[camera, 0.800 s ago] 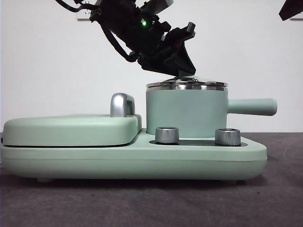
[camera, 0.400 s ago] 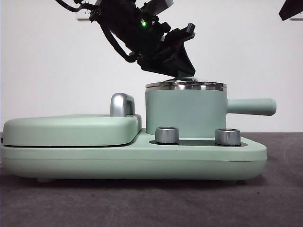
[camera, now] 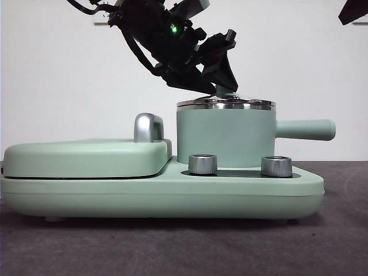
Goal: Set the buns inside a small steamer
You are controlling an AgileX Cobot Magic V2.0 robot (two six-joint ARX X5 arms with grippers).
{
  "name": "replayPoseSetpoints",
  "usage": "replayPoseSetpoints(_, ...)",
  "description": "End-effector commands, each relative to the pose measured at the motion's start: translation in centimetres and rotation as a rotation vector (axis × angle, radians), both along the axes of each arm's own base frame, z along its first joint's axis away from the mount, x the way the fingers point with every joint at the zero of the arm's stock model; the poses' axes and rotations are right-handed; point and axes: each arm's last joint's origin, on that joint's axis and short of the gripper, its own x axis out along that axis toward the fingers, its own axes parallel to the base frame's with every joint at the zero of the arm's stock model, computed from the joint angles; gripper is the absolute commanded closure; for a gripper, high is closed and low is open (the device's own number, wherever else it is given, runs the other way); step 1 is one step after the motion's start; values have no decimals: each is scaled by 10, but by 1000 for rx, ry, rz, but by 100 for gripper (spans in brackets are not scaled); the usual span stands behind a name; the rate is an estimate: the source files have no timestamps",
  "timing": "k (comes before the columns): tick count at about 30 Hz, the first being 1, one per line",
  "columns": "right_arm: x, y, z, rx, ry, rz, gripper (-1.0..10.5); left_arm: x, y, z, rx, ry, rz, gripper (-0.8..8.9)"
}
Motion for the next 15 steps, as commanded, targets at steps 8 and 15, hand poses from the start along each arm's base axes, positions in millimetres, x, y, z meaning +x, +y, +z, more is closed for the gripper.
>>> replayPoseSetpoints(8,0,1,4,24,-6,7,584,-30,29,51,-23,73,40,557)
replayPoseSetpoints(15,0,4,6,54,-1,71,583,-65,68,74,77,222,79,566)
